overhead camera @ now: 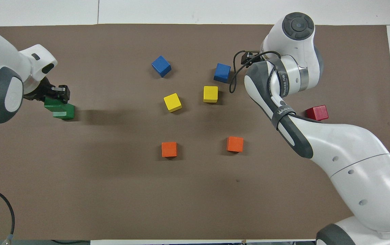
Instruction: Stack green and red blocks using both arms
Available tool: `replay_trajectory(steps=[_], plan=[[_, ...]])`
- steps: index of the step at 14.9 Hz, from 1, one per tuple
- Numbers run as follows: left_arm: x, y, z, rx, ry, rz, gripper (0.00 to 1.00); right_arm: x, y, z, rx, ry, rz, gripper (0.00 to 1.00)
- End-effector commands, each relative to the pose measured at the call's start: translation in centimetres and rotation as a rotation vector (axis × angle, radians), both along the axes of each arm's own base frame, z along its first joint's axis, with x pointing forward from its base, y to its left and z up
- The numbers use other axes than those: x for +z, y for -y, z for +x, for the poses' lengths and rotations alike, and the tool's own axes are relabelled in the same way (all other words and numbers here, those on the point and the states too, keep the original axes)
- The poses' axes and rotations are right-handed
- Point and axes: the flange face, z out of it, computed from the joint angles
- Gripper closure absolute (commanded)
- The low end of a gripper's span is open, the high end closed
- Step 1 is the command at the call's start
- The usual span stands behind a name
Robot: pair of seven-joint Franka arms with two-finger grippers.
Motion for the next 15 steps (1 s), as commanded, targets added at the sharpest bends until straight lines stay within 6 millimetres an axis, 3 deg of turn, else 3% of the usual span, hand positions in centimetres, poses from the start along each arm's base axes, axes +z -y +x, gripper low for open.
replay_trajectory(steps=[1,5,8,12,13,15], plan=[[-0.8,-2.0,-1.0,-0.043,0.030,-0.055,1.00,-0.3,0.1,0.7,-0.023,0.029,-0.012,0.00],[-2.4,-2.3,-1.6,-0.033,0.075,-0.055,1.00,-1.2,0.4,0.5,-0.035,0.034,0.007,0.05],[-2.8,-3.3,-1.8,-0.014,0.086,-0.056,1.00,-2.6,0.4,-0.2,-0.035,0.017,0.007,0.09],[-3.2,-3.2,-2.0,0.040,0.095,-0.073,1.00,-2.9,0.5,-0.6,-0.032,0.007,0.003,0.12],[-3.3,-3.3,-2.1,0.040,0.094,-0.072,1.00,-2.9,0.6,-0.5,-0.033,0.007,0.001,0.18],[-3.3,-3.3,-2.0,0.041,0.100,-0.073,1.00,-2.9,0.5,-0.6,-0.033,0.008,0.004,0.42]])
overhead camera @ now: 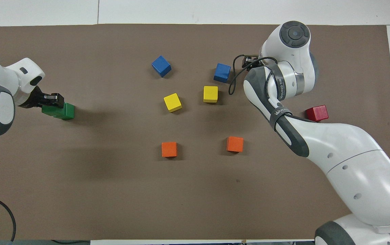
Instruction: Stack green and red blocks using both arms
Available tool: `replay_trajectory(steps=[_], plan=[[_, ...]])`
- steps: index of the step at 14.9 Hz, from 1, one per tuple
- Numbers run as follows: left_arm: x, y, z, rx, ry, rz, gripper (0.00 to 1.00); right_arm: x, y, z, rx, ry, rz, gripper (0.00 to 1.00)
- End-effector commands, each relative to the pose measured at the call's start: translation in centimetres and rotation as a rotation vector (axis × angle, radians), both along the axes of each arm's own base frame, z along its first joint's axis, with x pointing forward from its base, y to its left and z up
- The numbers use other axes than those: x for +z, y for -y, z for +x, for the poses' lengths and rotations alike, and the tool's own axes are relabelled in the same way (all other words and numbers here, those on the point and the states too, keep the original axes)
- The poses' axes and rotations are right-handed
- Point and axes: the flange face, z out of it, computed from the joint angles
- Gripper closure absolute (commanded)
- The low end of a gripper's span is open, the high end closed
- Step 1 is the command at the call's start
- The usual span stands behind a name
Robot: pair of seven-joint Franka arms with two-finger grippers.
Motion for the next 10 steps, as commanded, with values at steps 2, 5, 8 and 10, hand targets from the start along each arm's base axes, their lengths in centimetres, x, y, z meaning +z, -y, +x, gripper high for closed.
replay_trajectory(steps=[2,5,8,10], plan=[[0.1,-0.4,-1.2,0.023,0.024,-0.010,1.00,0.0,0.1,-0.4,-0.022,0.002,0.003,0.80],[-0.1,-0.4,-1.3,0.017,0.028,-0.010,1.00,0.3,0.7,-0.4,-0.021,-0.012,-0.005,1.00],[-0.1,-0.4,-1.2,0.013,0.033,-0.009,1.00,3.4,2.4,-1.0,0.042,-0.069,-0.037,1.00],[-0.3,-0.4,-1.2,0.012,0.032,-0.009,1.00,6.3,4.7,-2.1,0.115,-0.140,-0.050,1.00]])
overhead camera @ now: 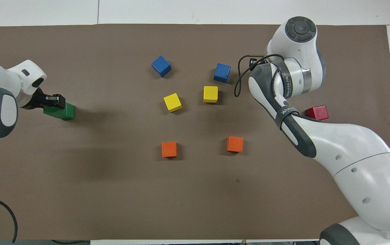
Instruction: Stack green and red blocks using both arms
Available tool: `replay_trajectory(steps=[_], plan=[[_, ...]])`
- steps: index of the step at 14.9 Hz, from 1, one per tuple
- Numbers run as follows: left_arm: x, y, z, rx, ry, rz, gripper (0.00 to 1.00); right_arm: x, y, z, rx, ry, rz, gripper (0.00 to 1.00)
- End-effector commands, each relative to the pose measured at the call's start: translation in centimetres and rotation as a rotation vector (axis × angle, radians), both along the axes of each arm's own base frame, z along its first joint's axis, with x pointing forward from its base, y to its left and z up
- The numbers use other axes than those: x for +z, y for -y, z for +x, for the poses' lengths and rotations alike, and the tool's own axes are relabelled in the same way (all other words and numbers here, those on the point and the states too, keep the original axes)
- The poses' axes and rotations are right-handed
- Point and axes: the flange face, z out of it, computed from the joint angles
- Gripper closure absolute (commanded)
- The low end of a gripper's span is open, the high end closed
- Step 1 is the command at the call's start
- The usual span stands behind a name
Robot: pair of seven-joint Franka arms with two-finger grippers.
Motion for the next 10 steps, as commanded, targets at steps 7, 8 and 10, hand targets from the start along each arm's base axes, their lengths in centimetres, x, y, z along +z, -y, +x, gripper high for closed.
replay_trajectory(steps=[7,8,10], plan=[[-0.2,-0.3,-1.2,0.005,0.024,-0.008,1.00,8.7,12.1,-10.3,0.220,-0.099,-0.004,1.00],[-0.2,-0.3,-1.2,0.005,0.027,-0.008,0.75,8.6,13.1,-11.4,0.236,-0.090,0.000,1.00],[-0.3,-0.3,-1.3,0.004,0.024,-0.008,0.26,8.1,14.9,-13.6,0.284,-0.058,0.000,1.00]])
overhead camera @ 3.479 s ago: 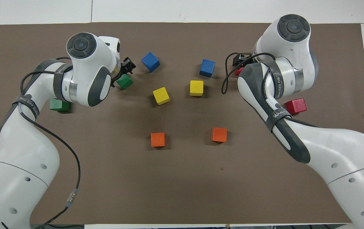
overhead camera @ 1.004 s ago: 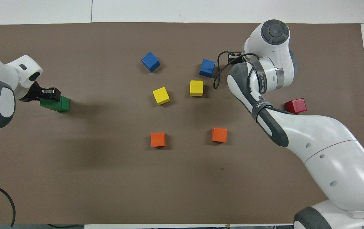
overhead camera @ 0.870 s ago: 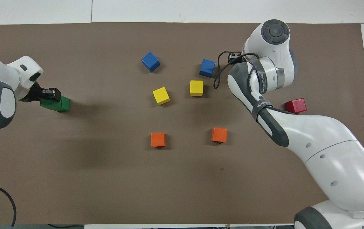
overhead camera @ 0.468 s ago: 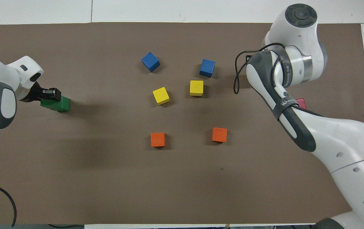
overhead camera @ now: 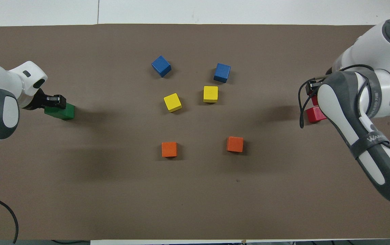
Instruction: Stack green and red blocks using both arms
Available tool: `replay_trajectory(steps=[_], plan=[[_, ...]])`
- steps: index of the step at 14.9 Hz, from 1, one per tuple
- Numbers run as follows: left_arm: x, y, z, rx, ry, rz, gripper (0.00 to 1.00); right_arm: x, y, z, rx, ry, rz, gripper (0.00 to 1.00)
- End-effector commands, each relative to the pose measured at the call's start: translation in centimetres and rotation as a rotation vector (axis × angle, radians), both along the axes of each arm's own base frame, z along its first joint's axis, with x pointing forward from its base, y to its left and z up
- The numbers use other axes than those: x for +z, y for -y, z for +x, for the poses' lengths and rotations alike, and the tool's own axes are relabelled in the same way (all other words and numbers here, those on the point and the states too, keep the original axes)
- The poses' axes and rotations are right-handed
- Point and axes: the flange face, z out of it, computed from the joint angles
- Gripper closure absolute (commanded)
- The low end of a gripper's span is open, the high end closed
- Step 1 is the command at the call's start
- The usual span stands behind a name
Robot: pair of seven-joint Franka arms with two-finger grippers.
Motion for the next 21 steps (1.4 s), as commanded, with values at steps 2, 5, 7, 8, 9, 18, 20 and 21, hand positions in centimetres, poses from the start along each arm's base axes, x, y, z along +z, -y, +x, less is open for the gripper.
replay_trajectory(steps=[2,5,7,8,9,18,20,21], plan=[[0.2,-0.4,-1.1,0.007,0.014,-0.008,0.00,-1.3,2.7,-5.0,0.084,0.043,0.008,1.00],[0.3,-0.5,-1.1,0.005,0.005,-0.008,0.00,-2.1,3.2,-5.6,0.098,0.065,0.008,1.00],[0.8,-0.5,-1.0,0.007,0.009,-0.008,0.00,-3.0,3.4,-6.1,0.105,0.098,0.008,1.00],[1.3,-0.5,-1.1,0.007,0.002,-0.008,0.00,-3.0,3.4,-6.1,0.101,0.103,0.007,1.00],[2.4,-0.5,-0.9,0.006,-0.001,-0.006,0.00,-3.0,3.2,-6.0,0.103,0.110,0.007,1.00],[18.9,0.3,-5.4,-0.004,-0.040,0.002,0.00,-4.4,3.2,-5.8,0.093,0.145,0.009,1.00],[19.9,0.8,-6.5,-0.010,-0.061,0.003,0.00,-4.6,3.1,-5.8,0.093,0.148,0.009,1.00],[20.3,1.3,-6.9,-0.013,-0.065,0.004,0.00,-4.9,3.1,-5.9,0.094,0.148,0.010,1.00]])
